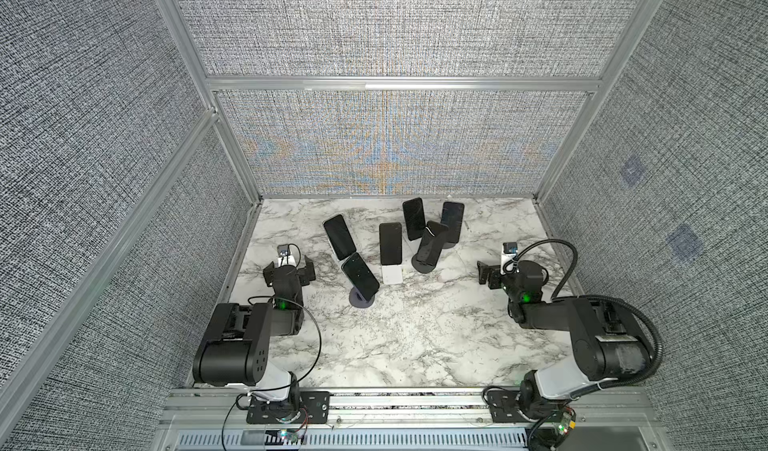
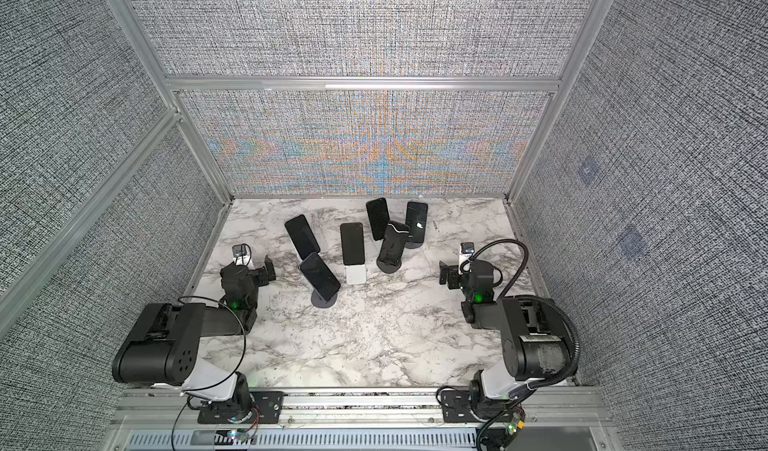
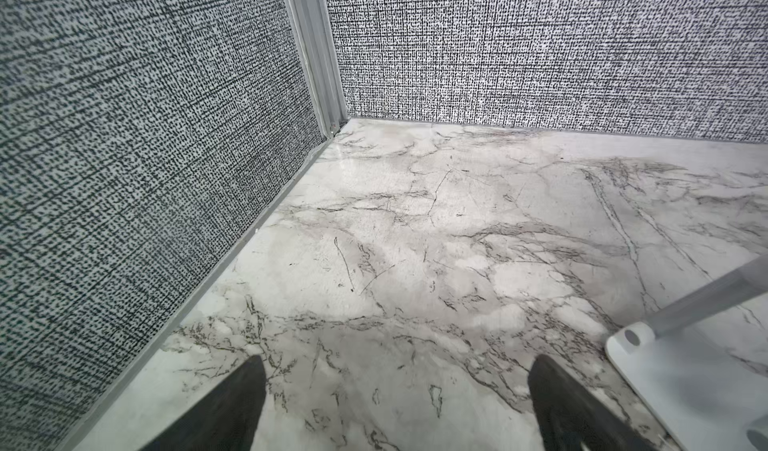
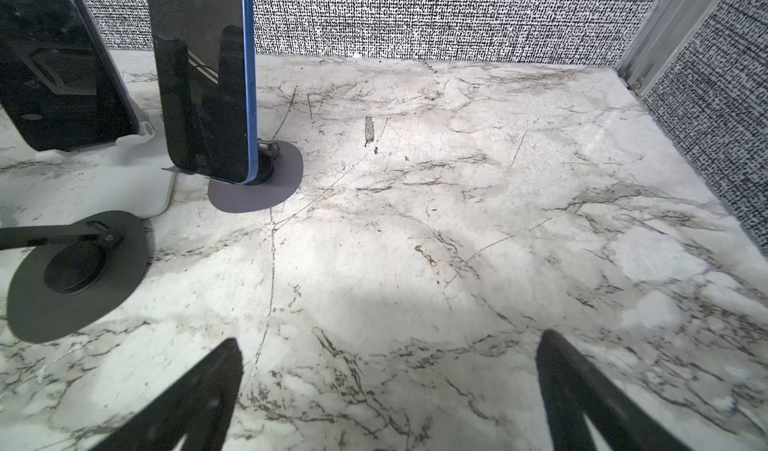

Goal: Remove the phone from the phone stand

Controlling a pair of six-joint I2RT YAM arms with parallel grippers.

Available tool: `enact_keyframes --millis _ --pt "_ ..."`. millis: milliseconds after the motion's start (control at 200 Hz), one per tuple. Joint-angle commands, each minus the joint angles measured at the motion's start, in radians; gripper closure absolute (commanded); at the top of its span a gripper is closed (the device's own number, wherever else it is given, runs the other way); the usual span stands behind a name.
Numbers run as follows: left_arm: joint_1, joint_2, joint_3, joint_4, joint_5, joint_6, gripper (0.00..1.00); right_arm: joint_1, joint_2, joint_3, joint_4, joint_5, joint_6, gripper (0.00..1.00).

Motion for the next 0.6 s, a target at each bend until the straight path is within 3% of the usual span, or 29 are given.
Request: enact_keyframes --millis 0,595 --pt "0.002 0.001 0.006 0.008 0.004 0.001 0.01 0.001 0.001 0.004 0.022 -0.001 0.003 0.01" --pt "0.001 -0.001 0.001 0.013 0.004 0.002 0.01 0.001 -0.001 0.002 0.024 0.001 0.001 0.01"
